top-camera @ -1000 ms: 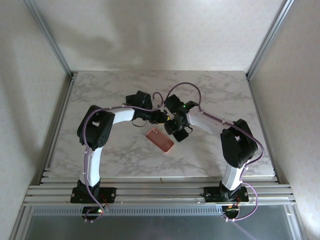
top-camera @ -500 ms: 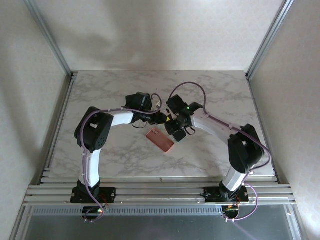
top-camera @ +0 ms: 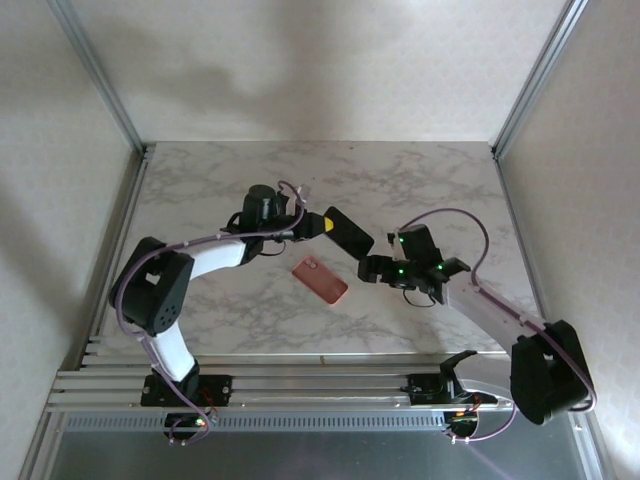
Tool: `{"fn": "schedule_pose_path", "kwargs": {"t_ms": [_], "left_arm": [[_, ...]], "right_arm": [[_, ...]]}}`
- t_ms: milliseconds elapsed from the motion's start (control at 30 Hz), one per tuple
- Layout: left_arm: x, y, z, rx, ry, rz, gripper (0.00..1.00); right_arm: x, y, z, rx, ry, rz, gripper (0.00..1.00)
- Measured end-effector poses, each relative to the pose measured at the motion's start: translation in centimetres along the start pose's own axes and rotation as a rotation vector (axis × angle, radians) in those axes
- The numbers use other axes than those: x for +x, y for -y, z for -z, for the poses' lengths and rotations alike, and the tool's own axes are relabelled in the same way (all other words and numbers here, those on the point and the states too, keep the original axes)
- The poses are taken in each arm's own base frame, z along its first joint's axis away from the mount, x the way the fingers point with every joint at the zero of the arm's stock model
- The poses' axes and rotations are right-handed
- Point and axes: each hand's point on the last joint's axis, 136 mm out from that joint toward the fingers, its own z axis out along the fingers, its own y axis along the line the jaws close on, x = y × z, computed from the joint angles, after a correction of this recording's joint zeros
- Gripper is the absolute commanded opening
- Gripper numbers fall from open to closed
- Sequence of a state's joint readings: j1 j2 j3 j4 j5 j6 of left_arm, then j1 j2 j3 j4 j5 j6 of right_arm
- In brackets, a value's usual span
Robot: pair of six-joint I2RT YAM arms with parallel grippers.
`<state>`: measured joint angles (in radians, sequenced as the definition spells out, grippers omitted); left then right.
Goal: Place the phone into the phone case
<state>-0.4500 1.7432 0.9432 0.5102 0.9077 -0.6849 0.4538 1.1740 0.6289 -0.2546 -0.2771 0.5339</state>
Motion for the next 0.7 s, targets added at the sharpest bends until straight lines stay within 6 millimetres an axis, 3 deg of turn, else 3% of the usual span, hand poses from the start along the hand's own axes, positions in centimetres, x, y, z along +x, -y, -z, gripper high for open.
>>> {"fn": "schedule_pose_path", "kwargs": {"t_ms": [167,367,500,700], "left_arm": [[1.5,-0.5,1.3,-0.014,0.037,0.097,0.00],[3.6,-1.5,2.7,-0.012,0.071,0.230,0.00],[3.8,-1.3,3.4,-0.002,0.108,0.272,0.00],[3.2,0.1,3.9,0.040,0.149,0.281,0.00]], "right_arm": [[-0.7,-1.4,0.3,-0.177,0.079,-0.093,0.90],[-1.6,-3.5,-0.1,-0.351,0.101,-0.152,0.78],[-2.2,-4.8,-0.2,-0.429,0.100,-0.163,0.69],[-2.6,-5.9,-0.3,-0.497,0.093,-0.168,0.64]]}}
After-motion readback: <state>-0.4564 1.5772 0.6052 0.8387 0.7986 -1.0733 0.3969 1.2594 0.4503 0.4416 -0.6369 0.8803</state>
